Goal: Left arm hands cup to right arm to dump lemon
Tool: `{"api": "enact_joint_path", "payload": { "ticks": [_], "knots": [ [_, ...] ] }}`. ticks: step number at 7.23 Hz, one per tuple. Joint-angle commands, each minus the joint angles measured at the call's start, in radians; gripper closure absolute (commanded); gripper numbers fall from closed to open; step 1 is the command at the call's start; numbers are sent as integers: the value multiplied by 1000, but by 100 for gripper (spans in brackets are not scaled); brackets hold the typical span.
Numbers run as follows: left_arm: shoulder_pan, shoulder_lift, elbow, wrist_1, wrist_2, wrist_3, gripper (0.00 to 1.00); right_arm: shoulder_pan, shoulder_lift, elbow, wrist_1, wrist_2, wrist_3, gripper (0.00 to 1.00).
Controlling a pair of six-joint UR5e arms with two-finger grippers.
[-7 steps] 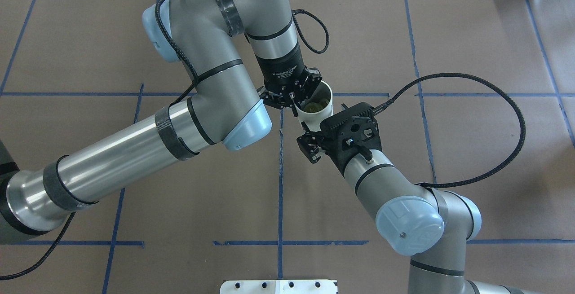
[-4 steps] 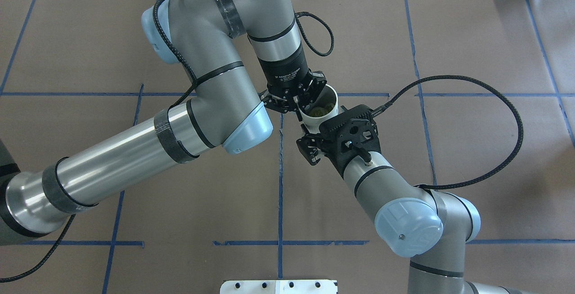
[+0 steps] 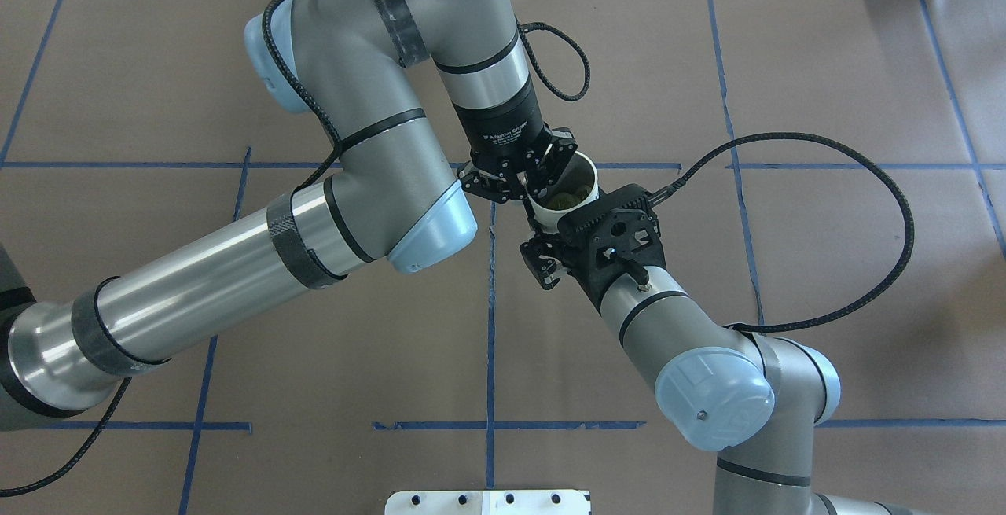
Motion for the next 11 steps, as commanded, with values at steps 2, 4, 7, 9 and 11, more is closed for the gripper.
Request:
{"api": "enact_joint_path", "payload": {
  "ticks": [2, 4, 7, 9, 11],
  "knots": [
    [0, -2, -5, -8, -9, 1, 1, -5, -3, 0, 0, -2, -6, 77],
    [-1, 4, -36, -44, -5, -54, 0, -5, -3, 2, 0, -8, -6, 79],
    [-88, 44, -146, -51, 3, -56, 0, 0, -51, 17, 1, -53, -7, 79],
    [-135, 93, -220, -52, 3, -51, 0, 35, -178, 92, 0, -75, 31, 79],
    [-135, 107, -222, -51, 5, -48, 0, 142, -298, 126, 44, -63, 255, 84]
  ]
}}
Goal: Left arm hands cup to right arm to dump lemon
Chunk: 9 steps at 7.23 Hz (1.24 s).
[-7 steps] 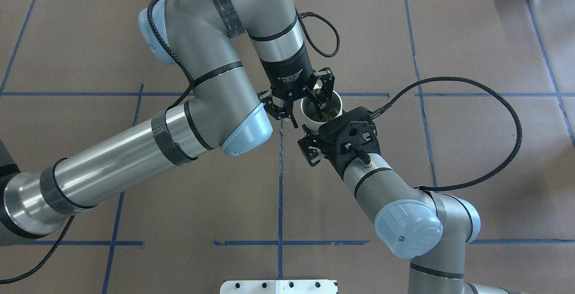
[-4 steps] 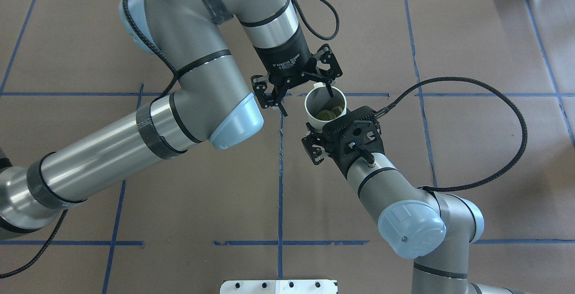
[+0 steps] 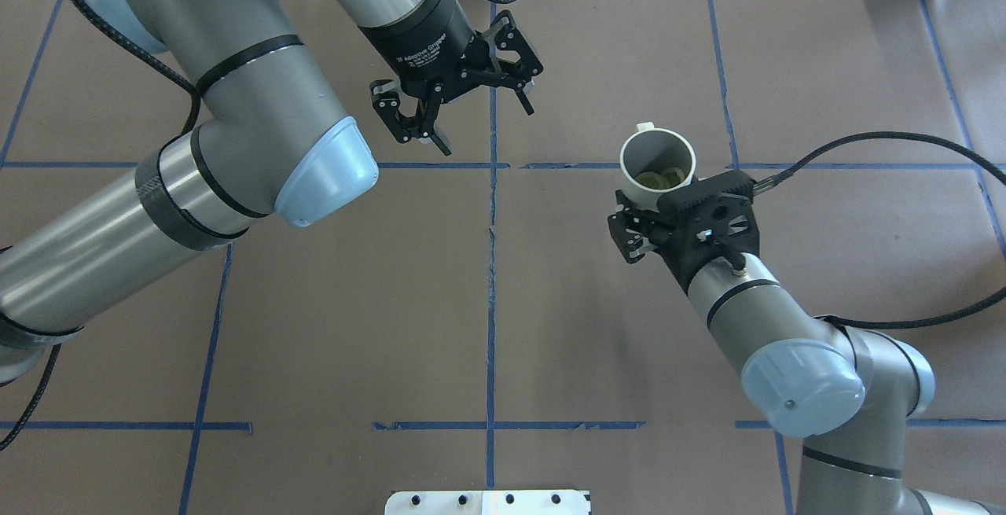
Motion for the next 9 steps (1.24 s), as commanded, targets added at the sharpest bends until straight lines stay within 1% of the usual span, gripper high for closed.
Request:
{"api": "enact_joint_path", "payload": {
  "ticks": [1, 2, 3, 4, 5, 6, 7, 8, 9],
  "knots": [
    [-3, 8, -5, 1, 1, -5, 0, 136, -123, 25, 137, 68, 102, 86],
    [-3, 8, -5, 1, 1, -6, 0, 243, -149, 30, 153, 212, 100, 86],
    [-3, 8, -3, 1, 1, -3, 0, 330, -157, 28, 164, 316, 102, 85],
    [-2, 8, -3, 1, 13, -5, 0, 379, -195, 25, 202, 334, 102, 86],
    [-2, 8, -3, 1, 15, -5, 0, 452, -266, 17, 290, 415, 103, 86],
    [-2, 8, -3, 1, 16, -3, 0, 491, -348, 10, 392, 454, 114, 85],
    [-3, 10, -3, 1, 16, -5, 0, 513, -413, -24, 508, 457, 185, 85],
    [-3, 13, -3, 1, 26, -5, 0, 537, -448, -79, 603, 460, 336, 85],
    [-3, 13, -5, 1, 27, -6, 0, 583, -465, -120, 665, 507, 359, 85]
  ]
}}
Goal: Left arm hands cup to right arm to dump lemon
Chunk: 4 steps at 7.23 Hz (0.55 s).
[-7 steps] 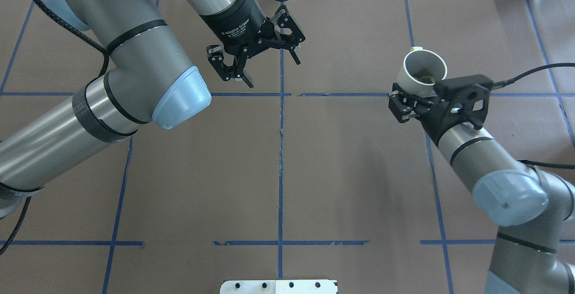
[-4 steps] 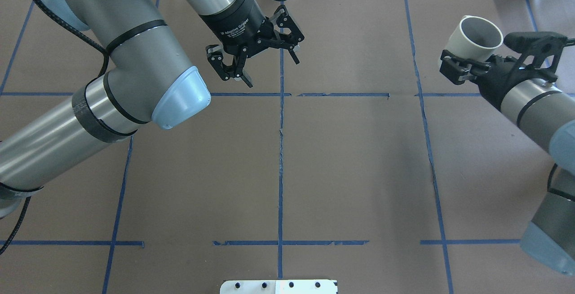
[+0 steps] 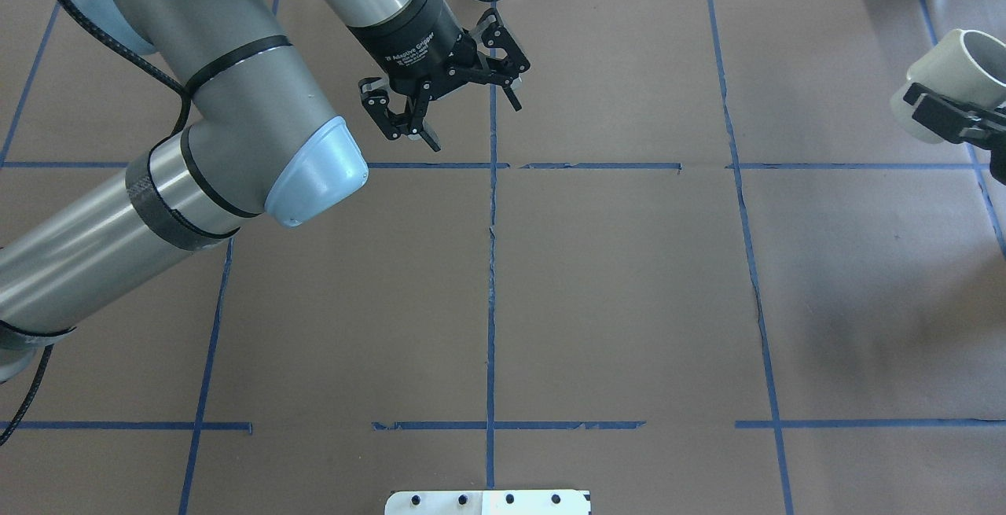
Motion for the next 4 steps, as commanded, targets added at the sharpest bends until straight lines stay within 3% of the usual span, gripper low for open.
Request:
{"api": "enact_joint_path", "payload": {
  "ticks": [1, 3, 4],
  "knots": [
    [0, 1, -3, 0, 4, -4, 0, 124, -67, -77, 147, 118, 140, 85],
    [1, 3, -3, 0, 6, -6, 0, 330, -61, -314, 416, 355, 261, 84],
    [3, 1, -3, 0, 6, -9, 0, 343, -68, -359, 469, 362, 425, 83]
  ]
}}
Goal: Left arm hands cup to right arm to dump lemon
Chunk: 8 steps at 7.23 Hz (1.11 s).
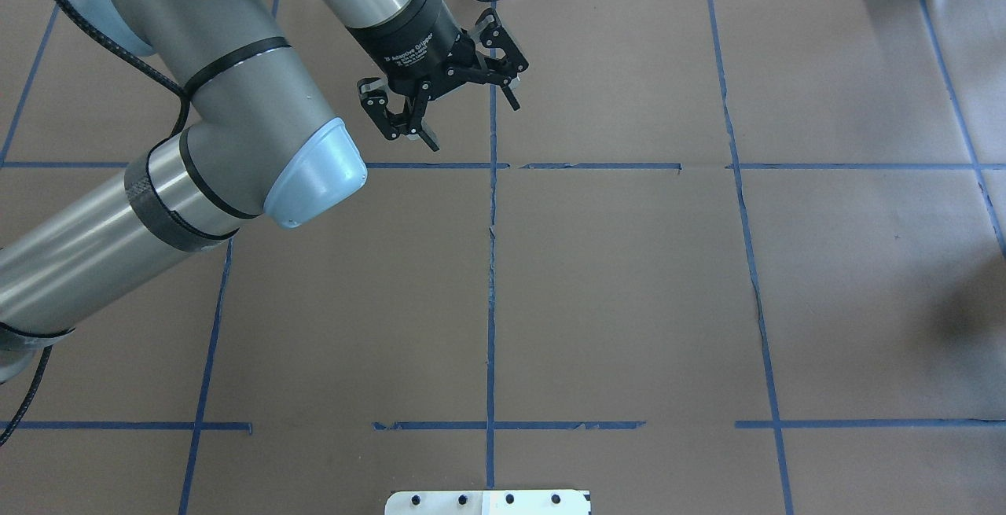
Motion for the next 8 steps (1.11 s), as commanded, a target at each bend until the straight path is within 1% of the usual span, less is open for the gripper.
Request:
{"api": "enact_joint_path", "payload": {
  "ticks": [1, 2, 3, 4, 5, 6, 7, 8],
  "knots": [
    [1, -2, 0, -2, 0, -10, 0, 66, -2, -187, 235, 63, 296, 83],
    [1, 1, 0, -2, 0, -10, 0, 66, 4, -299, 364, 62, 387, 83],
    [1, 1, -8, -2, 2, -10, 0, 64, 25, -348, 426, 62, 526, 83],
    [1, 1, -12, 0, 2, -11, 0, 64, 44, -362, 432, 62, 647, 83],
    [1, 1, -12, 0, 8, -13, 0, 66, 44, -410, 494, 60, 736, 82],
    [0, 1, -20, 0, 8, -13, 0, 64, 64, -495, 621, 57, 854, 82],
    [0, 1, -20, 0, 8, -13, 0, 66, 79, -552, 695, 51, 995, 80],
    [0, 1, -20, 0, 8, -13, 0, 66, 79, -559, 730, 51, 1118, 76]
  ]
}}
